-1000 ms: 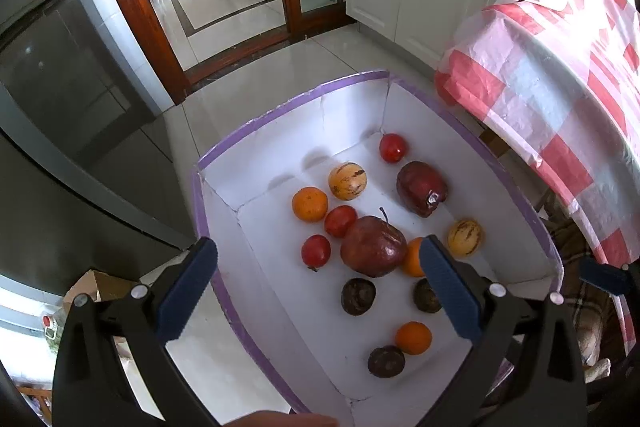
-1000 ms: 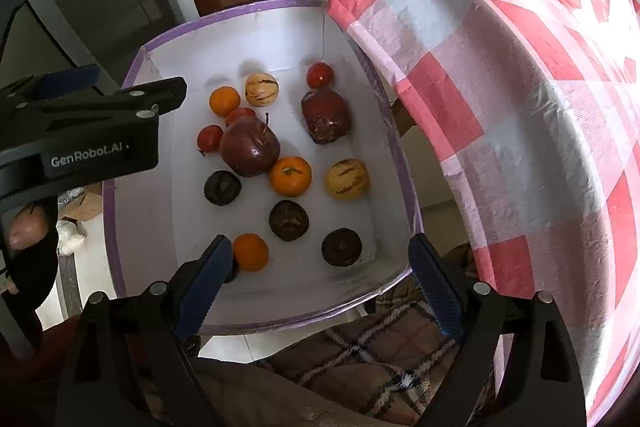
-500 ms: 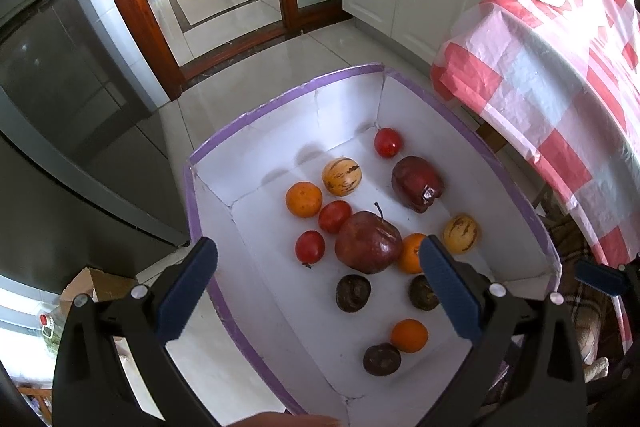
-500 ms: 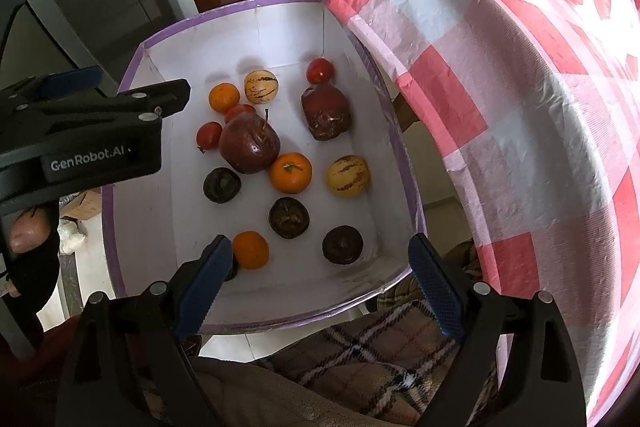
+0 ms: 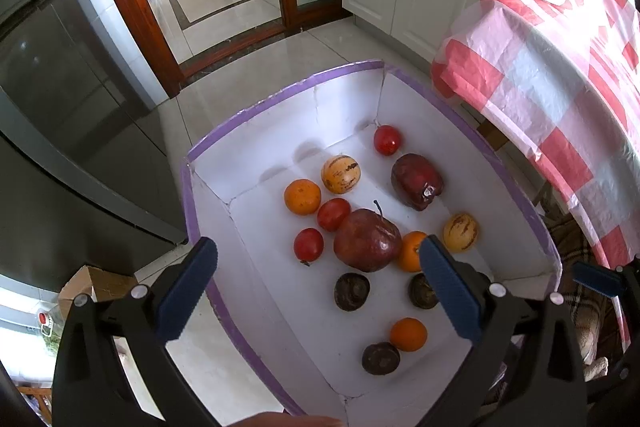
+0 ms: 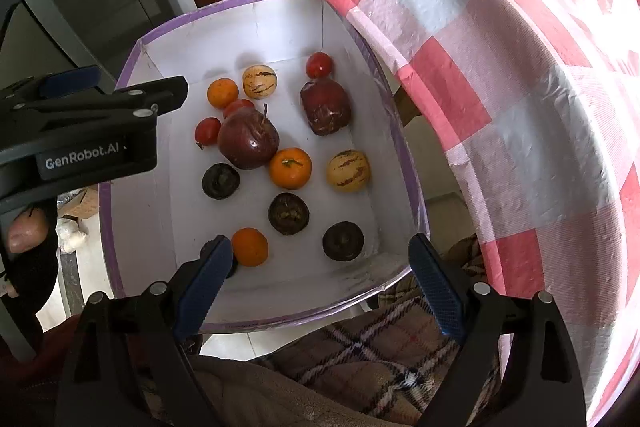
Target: Organize fruits
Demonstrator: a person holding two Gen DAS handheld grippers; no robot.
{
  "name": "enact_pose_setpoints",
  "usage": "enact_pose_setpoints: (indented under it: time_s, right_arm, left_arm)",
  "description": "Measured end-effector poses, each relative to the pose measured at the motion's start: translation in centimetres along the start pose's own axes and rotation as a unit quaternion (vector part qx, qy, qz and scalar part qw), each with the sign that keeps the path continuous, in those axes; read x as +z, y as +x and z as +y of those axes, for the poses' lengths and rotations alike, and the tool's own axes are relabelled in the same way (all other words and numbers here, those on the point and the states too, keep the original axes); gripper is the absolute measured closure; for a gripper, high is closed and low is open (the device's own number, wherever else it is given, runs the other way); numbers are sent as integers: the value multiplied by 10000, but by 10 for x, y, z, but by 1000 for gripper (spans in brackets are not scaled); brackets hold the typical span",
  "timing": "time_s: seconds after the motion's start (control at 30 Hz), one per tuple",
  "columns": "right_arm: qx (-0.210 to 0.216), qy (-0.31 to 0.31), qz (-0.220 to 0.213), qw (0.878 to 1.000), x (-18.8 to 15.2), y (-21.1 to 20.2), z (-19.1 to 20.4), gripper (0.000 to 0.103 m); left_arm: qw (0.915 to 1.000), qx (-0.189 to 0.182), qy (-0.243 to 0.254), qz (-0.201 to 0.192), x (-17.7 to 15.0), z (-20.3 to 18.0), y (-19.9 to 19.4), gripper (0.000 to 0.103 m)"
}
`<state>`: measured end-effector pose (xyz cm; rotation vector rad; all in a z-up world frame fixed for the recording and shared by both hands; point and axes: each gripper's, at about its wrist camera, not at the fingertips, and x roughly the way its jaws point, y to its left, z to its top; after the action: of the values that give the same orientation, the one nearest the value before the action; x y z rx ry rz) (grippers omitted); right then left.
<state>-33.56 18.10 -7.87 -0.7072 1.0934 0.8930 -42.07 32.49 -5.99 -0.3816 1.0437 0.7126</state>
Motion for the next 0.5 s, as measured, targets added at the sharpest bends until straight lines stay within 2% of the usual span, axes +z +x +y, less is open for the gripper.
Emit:
enact_pose_setpoints:
  time_s: [0.5]
  right_arm:
    - [7,16,29,10000,1,2,1,16]
  left_arm:
    - [10000,-24,-7,42,1,4,3,2]
